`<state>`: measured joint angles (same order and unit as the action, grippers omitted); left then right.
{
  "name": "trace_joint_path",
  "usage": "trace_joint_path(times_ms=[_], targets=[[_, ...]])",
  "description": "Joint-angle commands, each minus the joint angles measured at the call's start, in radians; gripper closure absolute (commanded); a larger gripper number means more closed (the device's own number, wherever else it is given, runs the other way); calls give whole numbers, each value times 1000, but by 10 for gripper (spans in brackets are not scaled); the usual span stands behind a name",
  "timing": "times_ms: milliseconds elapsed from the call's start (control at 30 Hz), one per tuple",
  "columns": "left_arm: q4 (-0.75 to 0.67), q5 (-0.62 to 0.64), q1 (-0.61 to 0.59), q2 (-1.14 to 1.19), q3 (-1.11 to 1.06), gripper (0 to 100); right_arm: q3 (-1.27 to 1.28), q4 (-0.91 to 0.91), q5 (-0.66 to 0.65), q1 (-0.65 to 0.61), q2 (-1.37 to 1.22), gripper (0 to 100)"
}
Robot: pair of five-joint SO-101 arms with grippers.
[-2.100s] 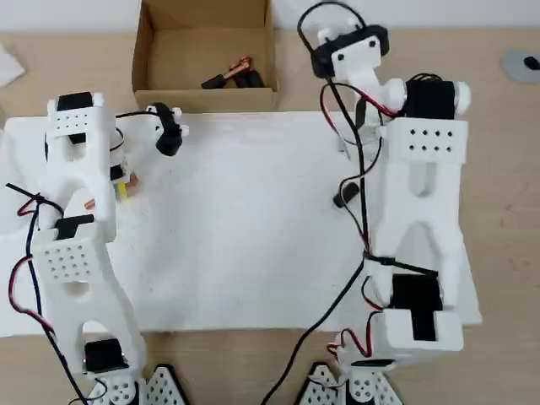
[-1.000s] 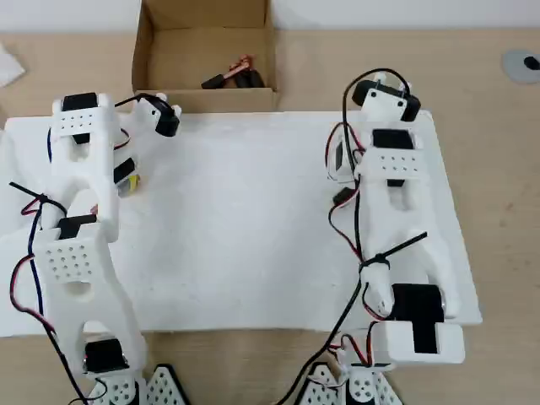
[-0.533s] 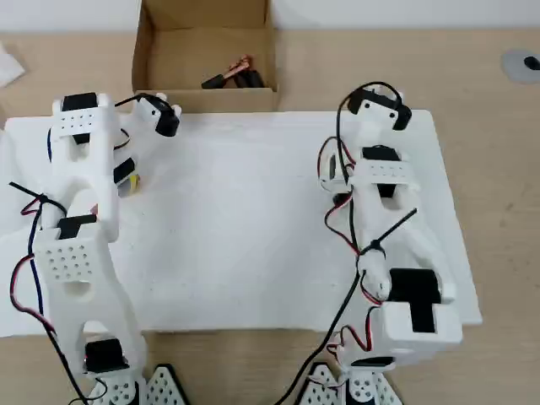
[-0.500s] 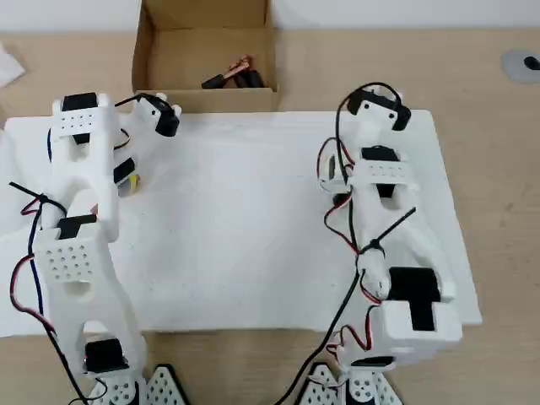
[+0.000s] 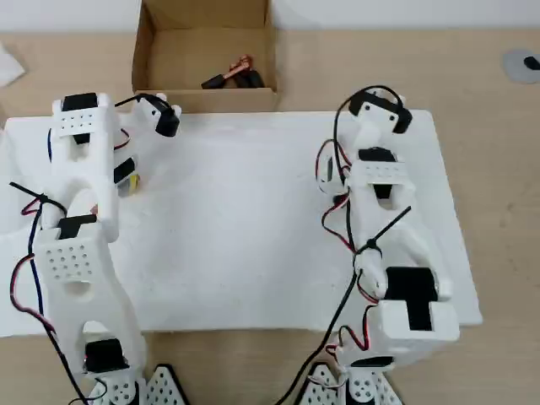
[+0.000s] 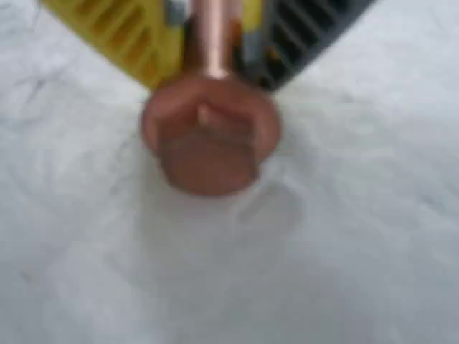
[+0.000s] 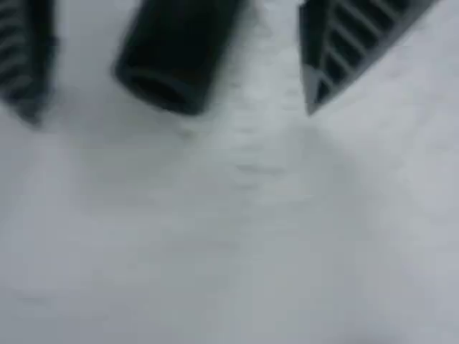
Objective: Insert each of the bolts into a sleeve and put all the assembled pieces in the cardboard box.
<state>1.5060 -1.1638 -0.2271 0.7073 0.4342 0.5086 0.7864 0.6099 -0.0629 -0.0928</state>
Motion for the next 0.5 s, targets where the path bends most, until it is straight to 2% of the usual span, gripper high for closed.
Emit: trace_joint_path(times_ms=[0,267,467], targets=[[-95,5,25,33,20,990,13,8,9,-39,-5,899],[-94,5,25,33,20,990,10,94,-18,-70,-5,898],[-92,5,25,33,20,990,8,141,-72,-127,-4,771]])
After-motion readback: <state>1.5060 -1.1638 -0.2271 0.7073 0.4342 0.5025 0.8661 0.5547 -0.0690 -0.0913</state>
